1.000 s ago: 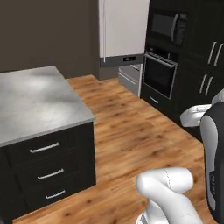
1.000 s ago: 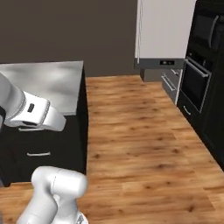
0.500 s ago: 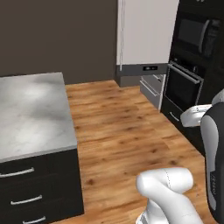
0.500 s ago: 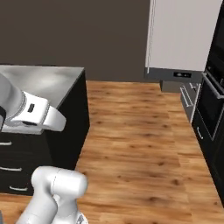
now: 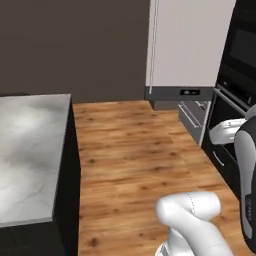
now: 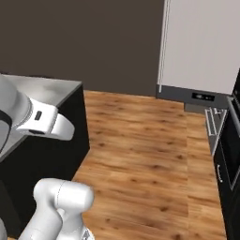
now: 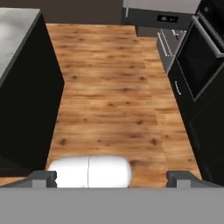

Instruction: Retrieve the bottle and the shaker from the cabinet and place them next to the mixing bowl on the counter. Then add garlic from the fridge to the mixing bowl.

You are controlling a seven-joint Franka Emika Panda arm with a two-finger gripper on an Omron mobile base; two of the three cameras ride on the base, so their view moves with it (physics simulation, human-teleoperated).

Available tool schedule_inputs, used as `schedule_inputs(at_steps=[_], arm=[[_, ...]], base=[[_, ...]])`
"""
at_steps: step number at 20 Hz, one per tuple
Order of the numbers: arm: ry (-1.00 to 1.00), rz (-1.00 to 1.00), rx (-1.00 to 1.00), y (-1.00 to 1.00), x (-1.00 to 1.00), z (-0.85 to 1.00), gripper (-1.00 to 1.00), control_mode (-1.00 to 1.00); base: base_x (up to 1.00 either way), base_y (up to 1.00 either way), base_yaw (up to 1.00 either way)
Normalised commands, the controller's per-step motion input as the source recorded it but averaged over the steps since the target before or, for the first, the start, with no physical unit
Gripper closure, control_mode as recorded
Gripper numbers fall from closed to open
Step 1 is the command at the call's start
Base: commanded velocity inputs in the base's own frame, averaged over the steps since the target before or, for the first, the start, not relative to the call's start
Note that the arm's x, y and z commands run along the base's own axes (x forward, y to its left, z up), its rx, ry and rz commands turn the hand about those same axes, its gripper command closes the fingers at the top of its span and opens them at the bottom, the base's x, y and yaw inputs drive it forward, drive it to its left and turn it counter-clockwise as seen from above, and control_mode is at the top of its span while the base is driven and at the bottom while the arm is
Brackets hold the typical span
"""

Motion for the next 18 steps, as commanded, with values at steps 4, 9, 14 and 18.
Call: schedule_inputs(at_steps=[4, 9, 14, 18], arm=[[0.00, 0.00, 0.00, 0.00, 0.00, 0.00, -1.00, 1.00], [0.00, 0.00, 0.00, 0.00, 0.00, 0.00, -1.00, 1.00], [0.00, 0.00, 0.00, 0.00, 0.00, 0.00, -1.00, 1.00], [0.00, 0.00, 0.00, 0.00, 0.00, 0.00, -1.00, 1.00]], base=[[1.00, 0.00, 0.00], [1.00, 0.00, 0.00], [1.00, 0.08, 0.00], [1.00, 0.25, 0.00]])
